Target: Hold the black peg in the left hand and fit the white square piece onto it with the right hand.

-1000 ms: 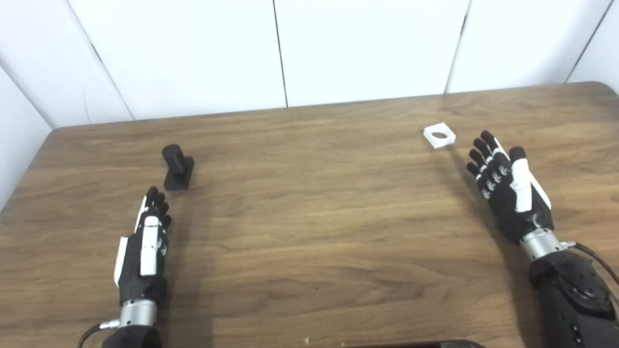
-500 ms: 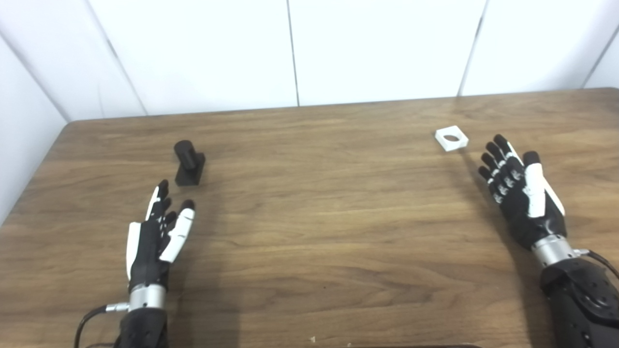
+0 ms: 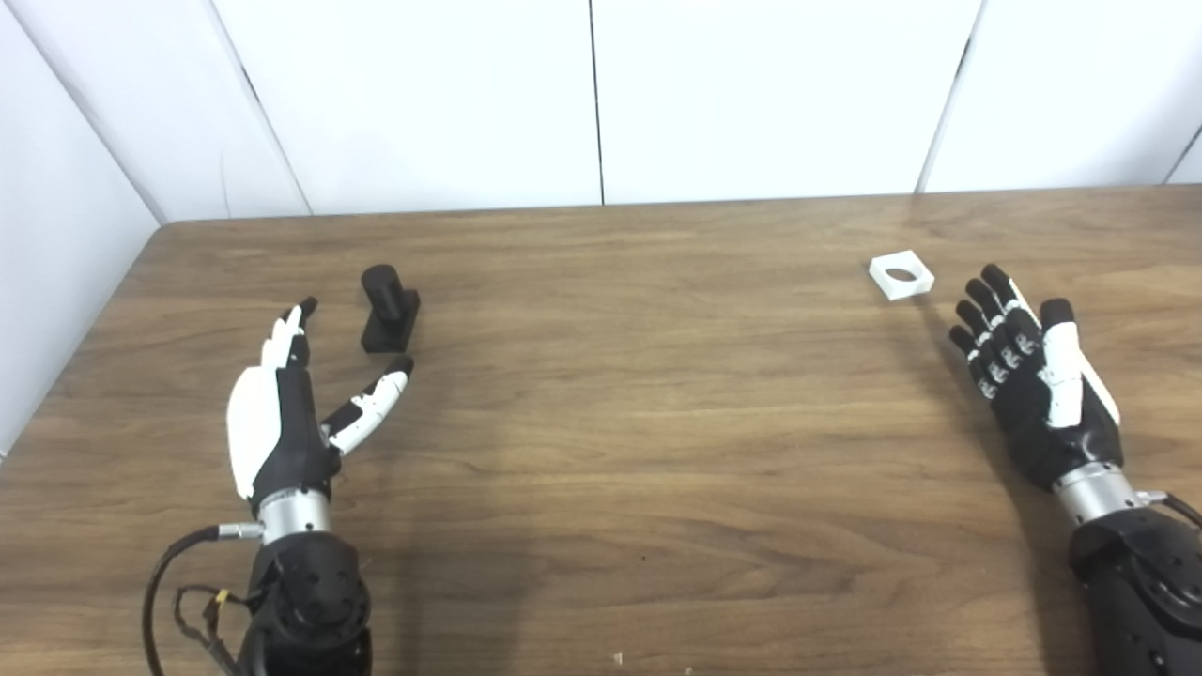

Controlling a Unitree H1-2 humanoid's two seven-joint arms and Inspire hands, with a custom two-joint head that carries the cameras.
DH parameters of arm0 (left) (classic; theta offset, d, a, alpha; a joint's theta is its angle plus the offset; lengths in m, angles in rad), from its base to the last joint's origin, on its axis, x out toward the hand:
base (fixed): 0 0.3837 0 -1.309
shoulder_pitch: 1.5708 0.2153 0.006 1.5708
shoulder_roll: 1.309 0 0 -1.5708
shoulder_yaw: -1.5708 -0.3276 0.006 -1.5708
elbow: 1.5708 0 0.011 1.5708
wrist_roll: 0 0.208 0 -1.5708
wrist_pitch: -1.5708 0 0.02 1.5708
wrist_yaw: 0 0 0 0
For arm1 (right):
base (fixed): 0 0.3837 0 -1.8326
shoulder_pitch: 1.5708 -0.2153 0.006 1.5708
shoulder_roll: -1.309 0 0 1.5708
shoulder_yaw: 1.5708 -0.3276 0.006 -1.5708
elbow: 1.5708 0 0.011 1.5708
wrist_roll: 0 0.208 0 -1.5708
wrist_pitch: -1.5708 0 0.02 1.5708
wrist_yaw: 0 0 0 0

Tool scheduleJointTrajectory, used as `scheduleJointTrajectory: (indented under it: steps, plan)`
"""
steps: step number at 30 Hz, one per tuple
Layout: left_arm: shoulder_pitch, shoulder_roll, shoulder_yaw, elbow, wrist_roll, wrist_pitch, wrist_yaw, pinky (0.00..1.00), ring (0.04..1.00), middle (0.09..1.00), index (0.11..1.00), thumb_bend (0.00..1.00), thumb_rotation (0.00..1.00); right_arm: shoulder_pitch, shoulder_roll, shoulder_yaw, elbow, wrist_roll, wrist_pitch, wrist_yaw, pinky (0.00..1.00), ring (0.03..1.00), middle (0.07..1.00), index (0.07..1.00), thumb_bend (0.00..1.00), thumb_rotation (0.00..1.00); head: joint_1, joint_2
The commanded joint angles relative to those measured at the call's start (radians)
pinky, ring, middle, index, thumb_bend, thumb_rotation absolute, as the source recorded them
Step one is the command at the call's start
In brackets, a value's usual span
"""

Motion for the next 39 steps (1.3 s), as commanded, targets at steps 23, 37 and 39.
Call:
scheduleJointTrajectory:
  steps: [23, 37, 39]
  plan:
    - [-0.164, 0.082, -0.053, 0.174, 0.417, 0.051, -0.032, 1.0, 1.0, 0.976, 0.806, 0.78, 0.46, 0.055, 0.044, 0.004, 0.088, 0.04, -0.054, 0.032, 1.0, 1.0, 1.0, 1.0, 0.62, 1.0, 0.001, -0.014]
    - [-0.274, 0.096, -0.039, 0.297, 0.49, 0.052, -0.1, 1.0, 1.0, 0.965, 0.752, 0.79, 0.49, 0.061, 0.048, 0.008, 0.092, 0.037, -0.067, 0.024, 1.0, 1.0, 1.0, 1.0, 0.62, 1.0, -0.007, -0.019]
    - [-0.288, 0.098, -0.039, 0.311, 0.496, 0.052, -0.104, 0.99, 1.0, 0.962, 0.749, 0.79, 0.48, 0.061, 0.049, 0.009, 0.092, 0.039, -0.069, 0.025, 1.0, 1.0, 1.0, 1.0, 0.62, 1.0, -0.007, -0.021]
